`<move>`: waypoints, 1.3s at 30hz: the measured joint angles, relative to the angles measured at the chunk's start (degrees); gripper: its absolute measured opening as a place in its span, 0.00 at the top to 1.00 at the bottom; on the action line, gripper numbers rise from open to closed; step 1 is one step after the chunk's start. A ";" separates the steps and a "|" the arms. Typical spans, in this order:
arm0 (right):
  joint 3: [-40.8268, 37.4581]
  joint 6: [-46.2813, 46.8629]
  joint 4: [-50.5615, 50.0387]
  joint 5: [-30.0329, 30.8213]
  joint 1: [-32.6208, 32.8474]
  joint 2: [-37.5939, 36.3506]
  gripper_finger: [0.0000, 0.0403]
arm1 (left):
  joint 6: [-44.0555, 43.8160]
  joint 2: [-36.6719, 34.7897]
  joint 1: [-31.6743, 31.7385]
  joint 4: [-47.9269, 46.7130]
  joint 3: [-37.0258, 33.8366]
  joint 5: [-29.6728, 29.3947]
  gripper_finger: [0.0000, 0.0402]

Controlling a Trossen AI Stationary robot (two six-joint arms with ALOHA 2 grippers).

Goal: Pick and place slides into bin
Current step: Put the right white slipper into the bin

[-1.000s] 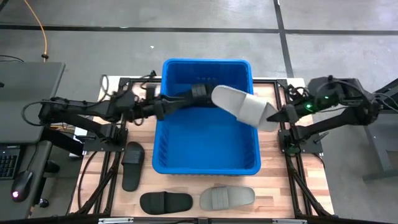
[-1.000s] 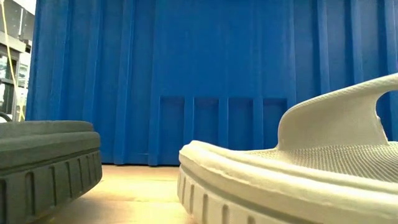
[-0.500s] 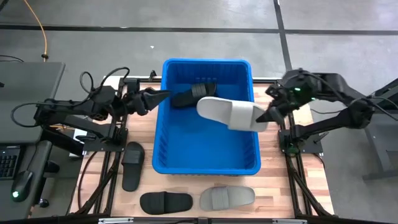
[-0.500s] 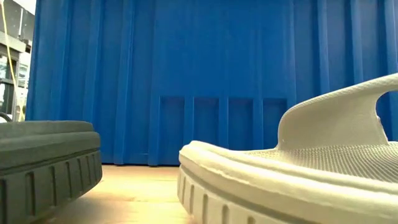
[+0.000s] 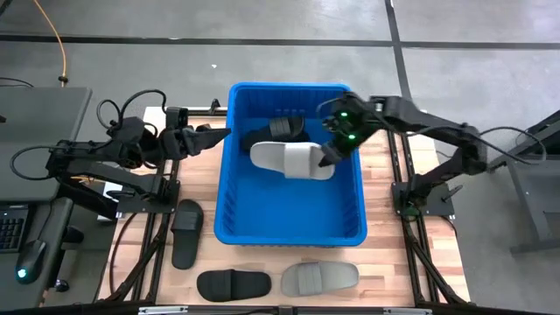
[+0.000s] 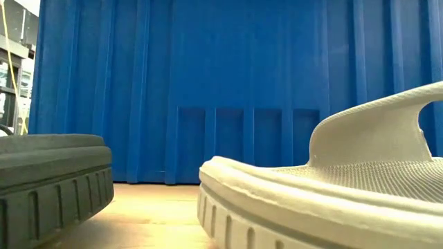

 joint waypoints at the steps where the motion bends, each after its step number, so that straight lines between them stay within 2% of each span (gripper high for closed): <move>1: 0.01 0.58 0.80 -0.62 -0.08 1.25 1.00 | 0.01 -0.19 0.01 -0.02 0.00 0.00 0.33; 12: 0.02 3.14 1.78 -2.15 -1.83 11.75 1.00 | 1.66 -0.29 0.02 -0.71 0.00 1.60 0.33; 22: 0.02 3.74 2.78 -9.89 -4.67 18.71 1.00 | 0.18 -0.29 0.02 -0.67 0.00 2.68 0.33; 29: 0.02 1.74 3.60 -10.39 -7.57 22.23 1.00 | 0.18 -0.29 0.02 -0.74 0.00 4.80 0.33; 35: 0.02 0.29 3.71 -15.89 -8.94 24.11 1.00 | 0.73 -0.26 0.02 -1.09 0.00 5.85 0.33; 39: 0.02 0.34 4.05 -16.62 -8.86 24.06 1.00 | 0.80 -0.26 0.02 -1.11 0.00 6.62 0.33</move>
